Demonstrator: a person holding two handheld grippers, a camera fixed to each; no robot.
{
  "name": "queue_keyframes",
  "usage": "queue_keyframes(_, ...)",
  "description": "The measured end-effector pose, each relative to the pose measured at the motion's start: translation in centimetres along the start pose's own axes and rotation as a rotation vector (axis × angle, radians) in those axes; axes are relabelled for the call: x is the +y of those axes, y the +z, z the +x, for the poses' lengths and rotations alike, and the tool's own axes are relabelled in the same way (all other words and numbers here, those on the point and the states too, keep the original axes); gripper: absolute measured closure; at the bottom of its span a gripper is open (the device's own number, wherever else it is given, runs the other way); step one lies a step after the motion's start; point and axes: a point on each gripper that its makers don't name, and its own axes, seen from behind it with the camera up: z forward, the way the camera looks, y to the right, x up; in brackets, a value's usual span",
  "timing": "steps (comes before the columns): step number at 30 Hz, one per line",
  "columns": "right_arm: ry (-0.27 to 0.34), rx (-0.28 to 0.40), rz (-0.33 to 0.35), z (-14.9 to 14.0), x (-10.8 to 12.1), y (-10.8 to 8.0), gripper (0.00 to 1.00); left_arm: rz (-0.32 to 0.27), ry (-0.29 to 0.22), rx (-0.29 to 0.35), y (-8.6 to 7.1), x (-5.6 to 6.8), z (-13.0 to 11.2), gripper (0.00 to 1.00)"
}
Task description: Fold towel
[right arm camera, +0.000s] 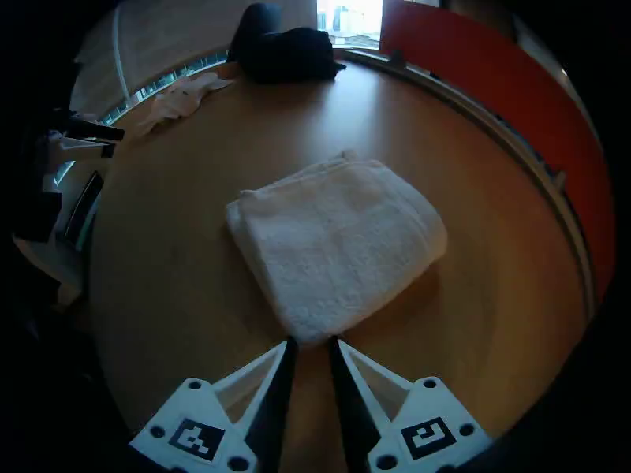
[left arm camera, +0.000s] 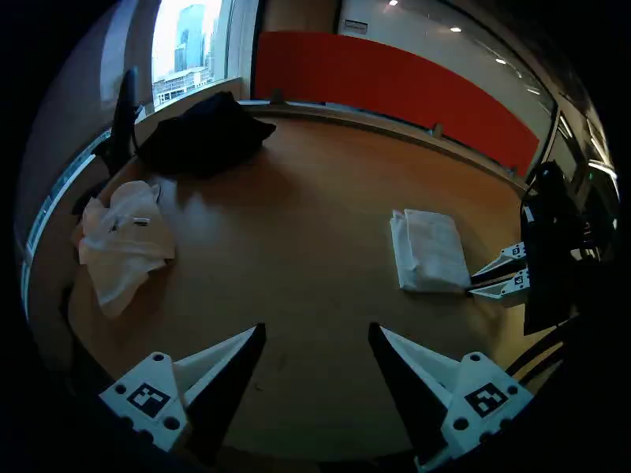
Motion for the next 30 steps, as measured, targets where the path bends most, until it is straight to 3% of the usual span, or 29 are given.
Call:
queue_keyframes(12, 0.014, 0.015, -0.003, 0.2, -0.2, 0.1, 0.96, -0.001, 0.003, -0.001, 0.1, 0.2, -0.1, 0.03)
queue_keyframes(21, 0.008, 0.023, -0.009, 1.0, 0.0, -0.5, 0.96, -0.007, 0.007, 0.002, 0.2, 0.2, 0.1, 0.03)
queue_keyframes(30, -0.025, 0.070, -0.029, 4.0, 0.8, -2.5, 0.97, -0.027, 0.018, 0.019, 0.3, 0.7, 1.0, 0.03)
